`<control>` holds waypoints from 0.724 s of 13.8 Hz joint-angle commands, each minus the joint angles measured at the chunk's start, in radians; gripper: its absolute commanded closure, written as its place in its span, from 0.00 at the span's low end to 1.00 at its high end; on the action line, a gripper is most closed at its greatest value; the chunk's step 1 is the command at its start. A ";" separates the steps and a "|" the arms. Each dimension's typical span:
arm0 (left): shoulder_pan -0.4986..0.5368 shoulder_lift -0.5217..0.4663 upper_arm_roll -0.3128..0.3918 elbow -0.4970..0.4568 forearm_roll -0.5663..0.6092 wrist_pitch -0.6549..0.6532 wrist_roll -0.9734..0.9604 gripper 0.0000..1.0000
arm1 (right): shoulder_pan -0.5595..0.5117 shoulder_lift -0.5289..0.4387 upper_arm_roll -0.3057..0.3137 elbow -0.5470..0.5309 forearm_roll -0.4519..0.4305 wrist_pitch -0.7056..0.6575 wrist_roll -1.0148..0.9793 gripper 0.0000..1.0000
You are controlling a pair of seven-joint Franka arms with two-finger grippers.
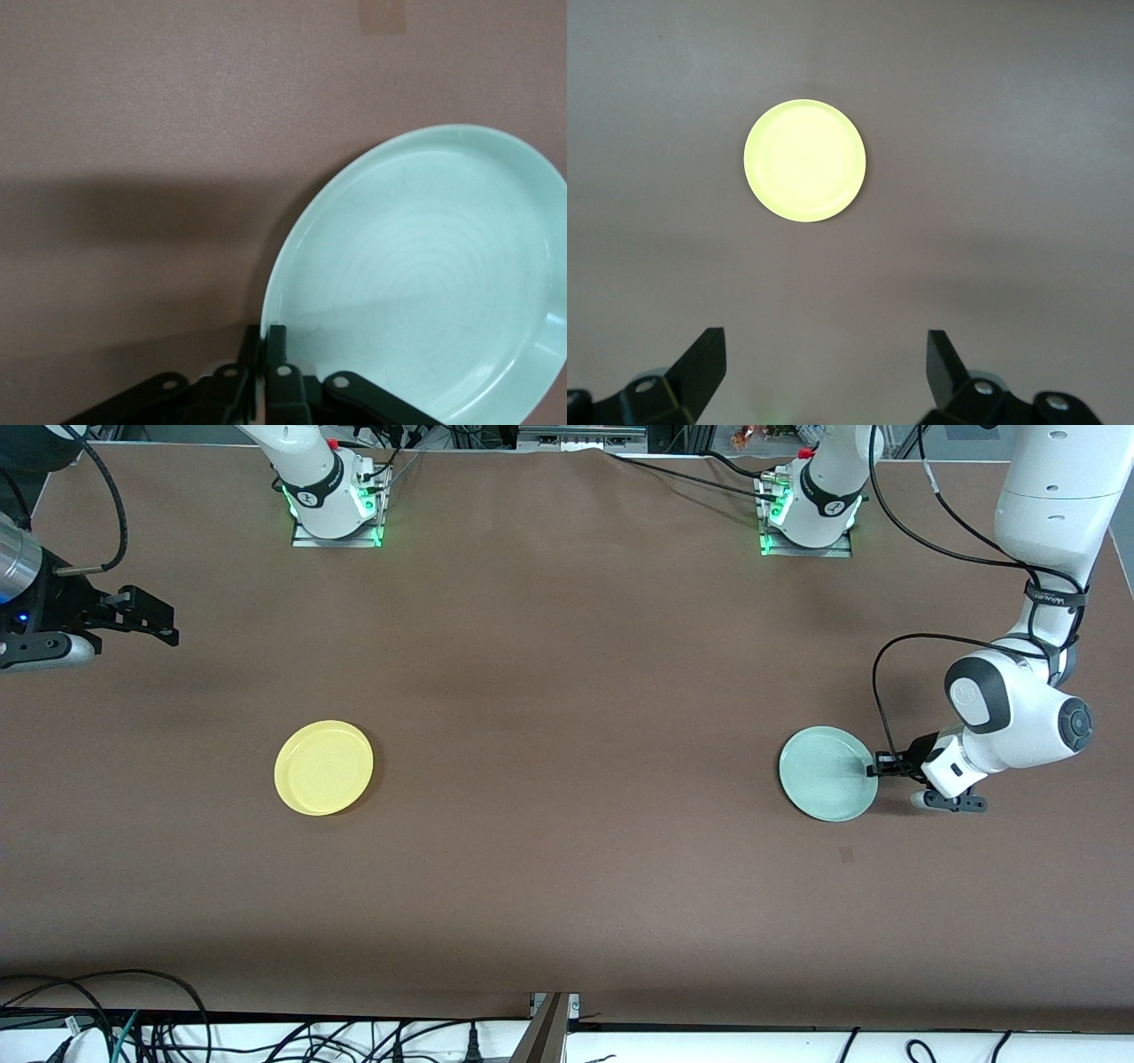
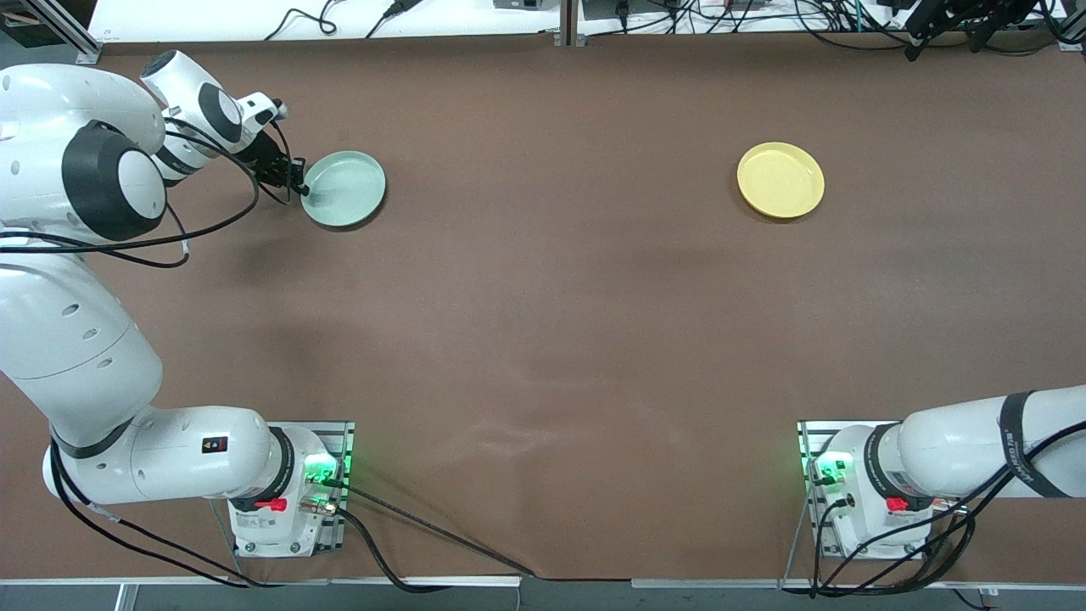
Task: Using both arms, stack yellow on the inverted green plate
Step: 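Lower the left gripper and grasp the green plate's rim, then lift the green plate with the left gripper and flip it over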
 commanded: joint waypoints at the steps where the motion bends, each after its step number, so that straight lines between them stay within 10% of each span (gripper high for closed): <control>1: -0.011 -0.001 0.008 0.000 -0.021 0.013 0.033 1.00 | 0.000 -0.004 0.002 0.012 -0.011 -0.015 0.000 0.00; 10: -0.151 -0.039 -0.058 0.205 0.095 0.008 0.014 1.00 | 0.000 -0.004 0.002 0.012 -0.011 -0.016 0.000 0.00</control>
